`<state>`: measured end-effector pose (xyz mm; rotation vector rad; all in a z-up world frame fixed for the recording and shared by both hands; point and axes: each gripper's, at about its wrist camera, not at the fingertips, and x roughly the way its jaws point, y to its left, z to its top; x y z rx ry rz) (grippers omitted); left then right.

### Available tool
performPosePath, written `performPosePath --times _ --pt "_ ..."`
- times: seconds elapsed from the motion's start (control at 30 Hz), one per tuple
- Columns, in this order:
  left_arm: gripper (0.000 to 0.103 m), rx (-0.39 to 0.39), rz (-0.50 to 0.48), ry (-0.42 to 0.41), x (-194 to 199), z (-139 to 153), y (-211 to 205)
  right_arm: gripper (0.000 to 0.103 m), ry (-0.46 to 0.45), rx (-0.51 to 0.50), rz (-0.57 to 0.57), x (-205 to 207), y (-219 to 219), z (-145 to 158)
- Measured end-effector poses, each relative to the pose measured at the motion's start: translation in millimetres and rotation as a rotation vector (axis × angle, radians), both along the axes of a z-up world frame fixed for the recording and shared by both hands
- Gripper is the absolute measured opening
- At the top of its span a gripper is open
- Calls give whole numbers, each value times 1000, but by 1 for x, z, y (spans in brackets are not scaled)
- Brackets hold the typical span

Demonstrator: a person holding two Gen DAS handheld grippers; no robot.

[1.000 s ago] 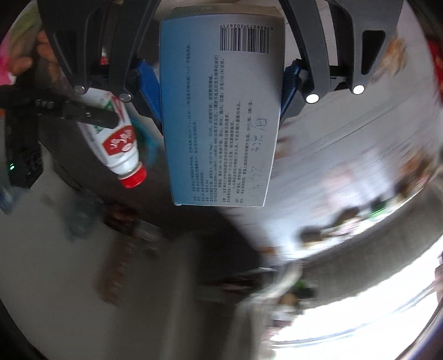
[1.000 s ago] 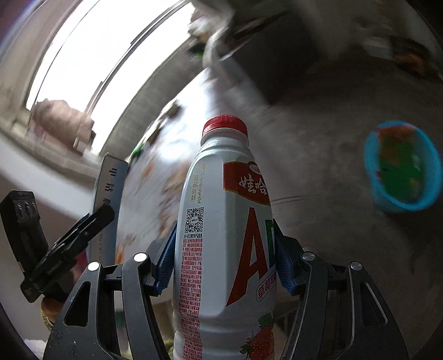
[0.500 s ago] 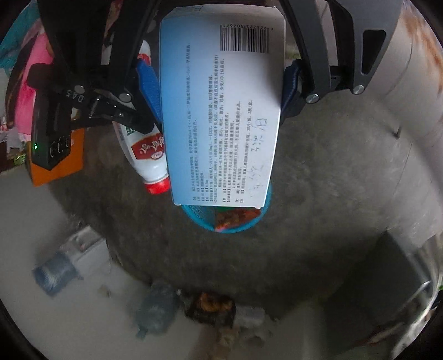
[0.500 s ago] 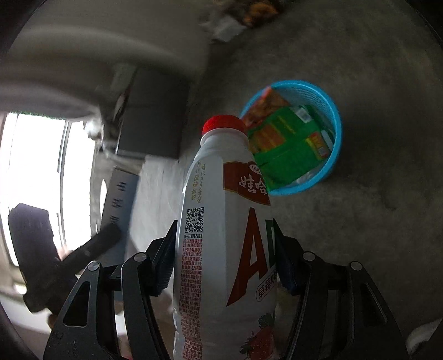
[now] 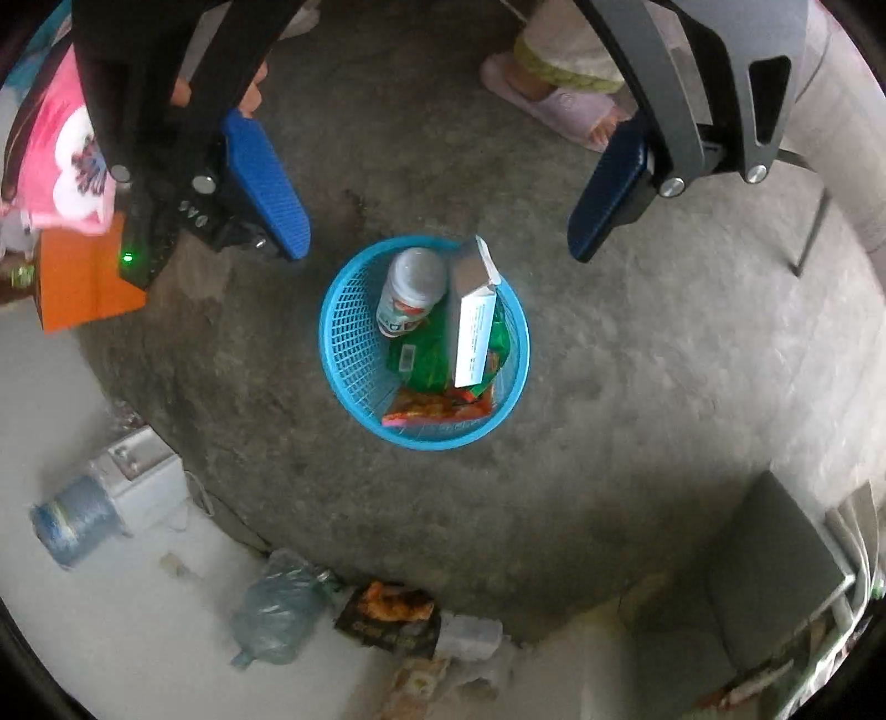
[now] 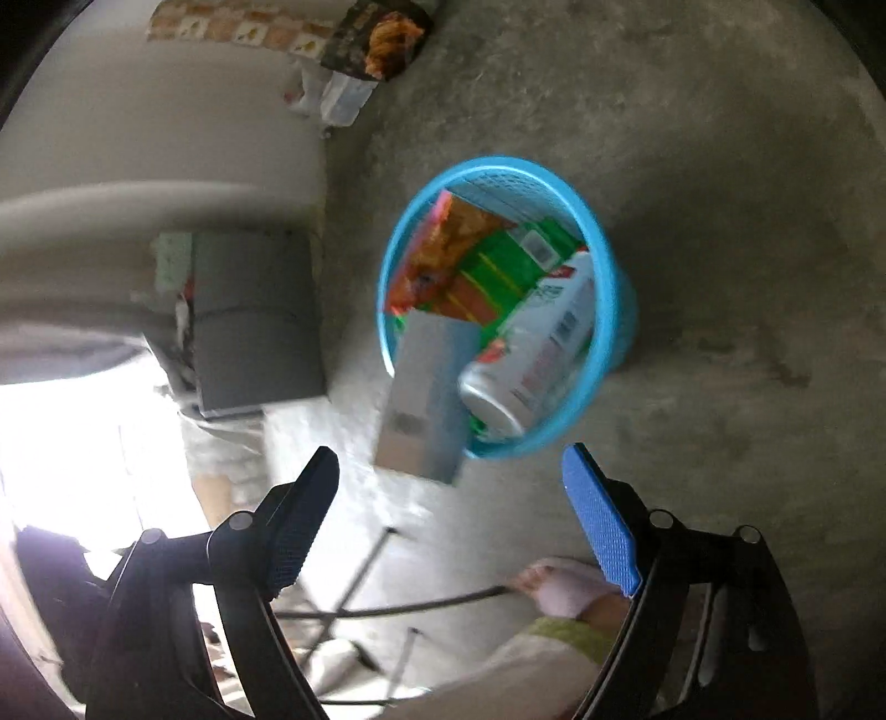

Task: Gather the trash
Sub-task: 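Move both open tools from the basket back toward the table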

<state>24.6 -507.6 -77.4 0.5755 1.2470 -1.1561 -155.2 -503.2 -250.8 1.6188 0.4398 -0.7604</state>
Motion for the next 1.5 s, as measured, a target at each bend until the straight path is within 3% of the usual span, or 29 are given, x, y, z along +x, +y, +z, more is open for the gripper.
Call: performPosePath --times 0.23,0.4,0.6,0.73,0.87,0.97,1.07,1.27,1.37,1.5 --pt "92 -144 -26 -74 -9 77 85 79 114 -107 88 -6 36 32" --pt "92 -248 71 -147 -3 122 178 79 217 -326 264 25 71 90" --pt "98 -388 333 -376 -3 161 317 85 239 -648 488 79 134 167" --pt "98 -389 509 -442 -6 160 388 95 258 -865 519 92 173 214" --pt "98 -386 686 -484 -14 154 442 95 304 -1062 510 96 210 255" --pt "98 -333 833 -552 -21 149 465 95 305 -1171 528 98 235 272" --pt "98 -309 898 -554 -25 144 474 95 287 -1257 547 101 259 277" --pt "98 -262 840 -552 -33 138 462 95 365 -1403 586 119 306 269" --pt "98 -197 822 -540 -30 129 453 95 423 -1414 662 130 320 261" --pt "98 -137 872 -486 -25 116 452 95 492 -1377 759 138 332 251"
